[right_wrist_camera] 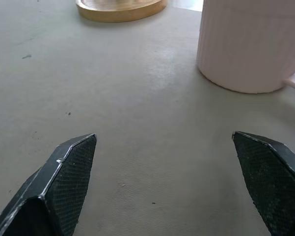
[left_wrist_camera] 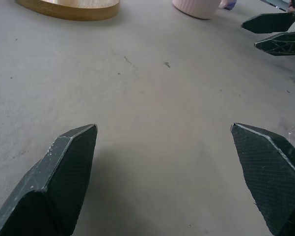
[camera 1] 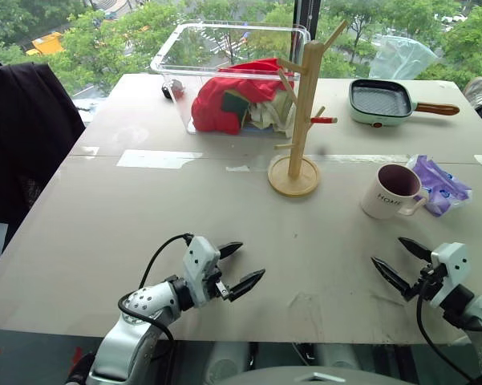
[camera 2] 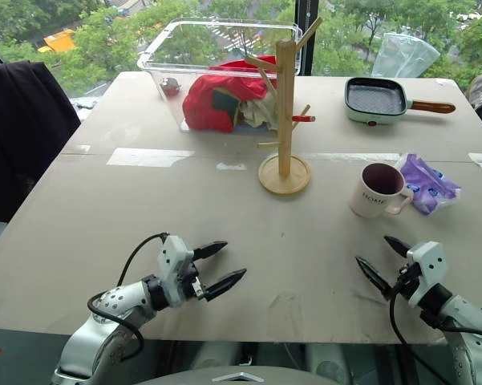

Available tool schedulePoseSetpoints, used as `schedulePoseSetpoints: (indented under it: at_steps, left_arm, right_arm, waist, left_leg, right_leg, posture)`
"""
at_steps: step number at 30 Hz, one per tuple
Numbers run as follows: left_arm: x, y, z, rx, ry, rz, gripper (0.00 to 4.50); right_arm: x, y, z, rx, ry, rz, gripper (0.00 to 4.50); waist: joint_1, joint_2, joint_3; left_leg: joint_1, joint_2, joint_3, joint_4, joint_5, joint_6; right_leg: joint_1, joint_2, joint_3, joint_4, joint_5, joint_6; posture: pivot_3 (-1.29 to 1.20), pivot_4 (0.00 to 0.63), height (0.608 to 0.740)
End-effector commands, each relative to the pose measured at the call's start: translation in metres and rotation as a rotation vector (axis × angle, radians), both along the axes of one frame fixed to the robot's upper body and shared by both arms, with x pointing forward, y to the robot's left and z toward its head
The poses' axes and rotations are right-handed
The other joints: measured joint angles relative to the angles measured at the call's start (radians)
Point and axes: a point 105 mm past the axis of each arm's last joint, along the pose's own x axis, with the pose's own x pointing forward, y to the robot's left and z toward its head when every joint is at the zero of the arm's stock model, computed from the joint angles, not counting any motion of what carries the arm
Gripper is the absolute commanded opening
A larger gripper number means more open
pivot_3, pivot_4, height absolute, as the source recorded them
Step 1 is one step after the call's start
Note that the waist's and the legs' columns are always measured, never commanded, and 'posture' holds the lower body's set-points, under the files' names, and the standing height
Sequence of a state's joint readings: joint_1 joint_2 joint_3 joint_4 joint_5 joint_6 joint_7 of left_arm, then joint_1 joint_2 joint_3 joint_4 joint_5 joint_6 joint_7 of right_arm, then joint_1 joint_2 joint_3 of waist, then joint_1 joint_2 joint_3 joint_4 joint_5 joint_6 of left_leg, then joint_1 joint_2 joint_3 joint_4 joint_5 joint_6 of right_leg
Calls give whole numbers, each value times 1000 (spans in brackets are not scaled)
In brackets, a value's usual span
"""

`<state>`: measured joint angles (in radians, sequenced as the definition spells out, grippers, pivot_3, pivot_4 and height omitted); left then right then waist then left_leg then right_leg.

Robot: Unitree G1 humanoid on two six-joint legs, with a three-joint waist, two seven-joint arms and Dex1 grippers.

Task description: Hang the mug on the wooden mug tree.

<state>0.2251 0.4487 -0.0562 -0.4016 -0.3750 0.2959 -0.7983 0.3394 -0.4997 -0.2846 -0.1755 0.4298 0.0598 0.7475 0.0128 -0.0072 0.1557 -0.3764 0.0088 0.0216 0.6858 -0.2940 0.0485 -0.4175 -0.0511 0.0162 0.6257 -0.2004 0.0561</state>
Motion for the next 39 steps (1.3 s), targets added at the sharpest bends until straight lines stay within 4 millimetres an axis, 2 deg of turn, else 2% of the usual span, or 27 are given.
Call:
schedulePoseSetpoints:
  at_steps: [1, 6, 12, 17, 27, 31, 37, 38, 39]
  left_arm:
    - [3, -10, 19, -4, -82, -60, 4474]
    - [5, -29, 45, -2, -161, -216, 4474]
    - [8, -51, 69, -1, -218, -351, 4474]
    - [3, -67, 83, -22, -234, -446, 4474]
    - [5, -76, 84, 18, -279, -438, 4474]
    - [7, -77, 84, 23, -284, -423, 4500]
    - [14, -73, 83, 41, -292, -397, 4500]
    - [16, -73, 82, 43, -293, -394, 4500]
    - [18, -72, 82, 44, -293, -391, 4500]
  right_arm:
    - [12, -18, 16, 3, -87, -134, 4500]
    - [27, -40, 30, 41, -146, -293, 4500]
    - [40, -55, 38, 71, -181, -382, 4500]
    - [54, -49, 36, 101, -191, -381, 4500]
    - [72, -40, 25, 146, -212, -388, 4500]
    - [75, -35, 23, 139, -213, -352, 3260]
    - [80, -26, 22, 152, -210, -296, 352]
    - [81, -24, 22, 156, -206, -286, 92]
    - [82, -22, 21, 158, -203, -276, 92]
  waist:
    - [0, 0, 0]
    - [0, 0, 0]
    - [-1, 0, 0]
    - [-4, 0, 0]
    - [-15, 0, 0]
    - [-21, 0, 0]
    - [-25, 1, 0]
    - [-25, 1, 0]
    - [-25, 0, 0]
  left_leg:
    - [0, 0, 0, 0, 0, 0]
    - [0, 0, 0, 0, 0, 0]
    - [-1, -1, -1, 0, 0, 0]
    - [-1, -1, -1, 0, 0, 0]
    - [-1, -1, 0, -1, 0, 0]
    - [-1, -1, -1, -1, 0, 0]
    - [-1, -1, -1, -1, 0, 0]
    - [-1, -1, -1, -1, 0, 0]
    - [-1, -1, -1, -1, 0, 0]
  right_leg:
    - [0, 0, 0, 0, 0, 0]
    - [0, 1, 0, 0, 1, -2]
    - [-1, 1, 0, 0, 2, -4]
    - [0, 1, 1, 0, 2, -4]
    - [0, 2, 2, 0, 2, -4]
    - [0, 2, 1, 0, 2, -4]
    - [0, 2, 1, 0, 2, -4]
    - [0, 2, 2, 0, 2, -4]
    - [0, 2, 2, 0, 2, -4]
  posture:
    - [0, 150, 740]
    - [0, 150, 740]
    - [0, 150, 740]
    - [0, 150, 740]
    - [0, 150, 740]
    - [0, 150, 740]
    - [0, 150, 740]
    - [0, 150, 740]
    - [0, 150, 740]
